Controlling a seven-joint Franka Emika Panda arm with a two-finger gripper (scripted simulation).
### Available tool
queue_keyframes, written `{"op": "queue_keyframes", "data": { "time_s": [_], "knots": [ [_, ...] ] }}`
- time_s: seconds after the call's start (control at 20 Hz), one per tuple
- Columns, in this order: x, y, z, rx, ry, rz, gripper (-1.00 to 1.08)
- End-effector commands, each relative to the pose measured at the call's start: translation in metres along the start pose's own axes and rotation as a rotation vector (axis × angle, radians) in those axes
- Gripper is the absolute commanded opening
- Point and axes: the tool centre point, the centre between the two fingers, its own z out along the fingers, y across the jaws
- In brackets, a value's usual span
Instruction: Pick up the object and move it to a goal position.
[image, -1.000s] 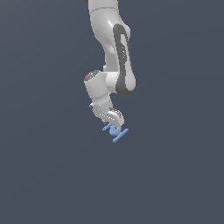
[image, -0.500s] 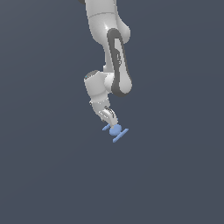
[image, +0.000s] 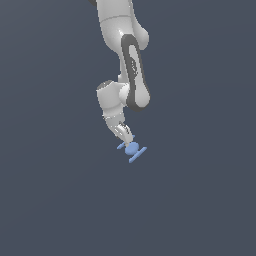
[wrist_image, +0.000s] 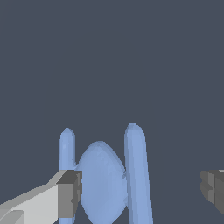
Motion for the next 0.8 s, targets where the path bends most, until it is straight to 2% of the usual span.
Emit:
{"op": "queue_keyframes", "data": {
  "time_s": [0.0,0.65,0.7,0.75],
  "knots": [
    [0.0,0.0,0.003,0.0,0.0,0.001,1.08],
    [0.0,0.001,0.029,0.0,0.002,0.004,1.08],
    [0.0,0.001,0.029,0.0,0.002,0.004,-1.0],
    [0.0,0.001,0.029,0.0,0.002,0.004,-1.0]
  ]
}}
